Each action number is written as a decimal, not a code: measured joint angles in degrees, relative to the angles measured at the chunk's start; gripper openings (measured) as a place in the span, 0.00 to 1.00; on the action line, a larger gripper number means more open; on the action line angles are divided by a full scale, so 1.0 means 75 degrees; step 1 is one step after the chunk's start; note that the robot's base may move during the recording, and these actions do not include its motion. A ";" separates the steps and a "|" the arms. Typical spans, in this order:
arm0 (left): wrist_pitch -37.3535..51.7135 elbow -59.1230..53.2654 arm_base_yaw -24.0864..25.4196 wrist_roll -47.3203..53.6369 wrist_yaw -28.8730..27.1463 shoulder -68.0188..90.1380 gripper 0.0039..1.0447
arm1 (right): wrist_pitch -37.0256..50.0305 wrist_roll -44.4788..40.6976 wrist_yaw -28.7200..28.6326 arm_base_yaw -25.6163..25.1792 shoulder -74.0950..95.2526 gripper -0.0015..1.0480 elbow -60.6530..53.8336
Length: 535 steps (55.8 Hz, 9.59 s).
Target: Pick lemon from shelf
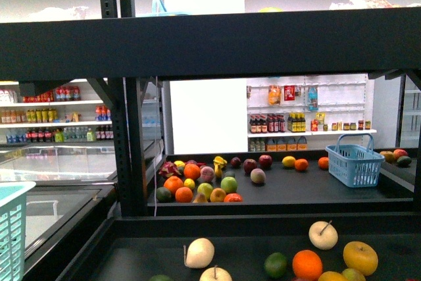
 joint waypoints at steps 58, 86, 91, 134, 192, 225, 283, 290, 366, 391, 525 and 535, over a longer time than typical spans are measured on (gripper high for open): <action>0.1836 0.4794 0.0047 -0.3249 -0.0239 0.6073 0.93 | 0.0000 0.0000 0.0000 0.0000 0.0000 0.98 0.0000; 0.1352 0.4937 -0.0076 -0.2748 -0.0321 0.6146 0.20 | 0.0000 0.0003 0.0000 0.0000 0.0000 0.98 0.0000; 0.1116 0.4765 -0.0149 -0.2404 -0.0245 0.5931 0.16 | 0.0000 0.0000 0.0000 0.0000 0.0000 0.98 0.0000; -0.0970 0.3165 -0.3628 0.1425 0.0985 0.2792 0.08 | 0.0000 0.0000 0.0000 0.0000 0.0000 0.98 0.0000; 0.0388 0.3809 -0.7058 0.1373 0.0664 0.4855 0.08 | 0.0000 0.0000 0.0000 0.0000 0.0000 0.98 0.0000; 0.0857 0.4060 -0.7455 0.1314 0.0589 0.5190 0.08 | -0.0157 0.0105 0.0326 0.0099 0.0096 0.98 0.0026; 0.0880 0.4060 -0.7469 0.1320 0.0583 0.5214 0.08 | 0.1711 -0.7053 -0.5412 -0.2017 1.6562 0.98 0.6983; 0.0880 0.4060 -0.7469 0.1323 0.0589 0.5214 0.08 | 0.1501 -0.7845 -0.5560 -0.1705 1.7357 0.98 0.7463; 0.0880 0.4060 -0.7475 0.1320 0.0595 0.5214 0.08 | 0.2827 -0.8932 -0.5321 -0.0749 2.1204 0.98 1.0608; 0.0880 0.4060 -0.7475 0.1320 0.0592 0.5214 0.08 | 0.4243 -0.7685 -0.5217 -0.0892 2.0857 0.49 1.0031; 0.0880 0.4060 -0.7475 0.1294 0.0589 0.5217 0.08 | 0.7705 -0.1524 -0.3960 -0.2072 1.6419 0.98 0.6577; 0.0880 0.4060 -0.7475 0.1294 0.0589 0.5217 0.08 | 0.7539 -0.2713 -0.4199 -0.2124 1.7640 0.98 0.6706</action>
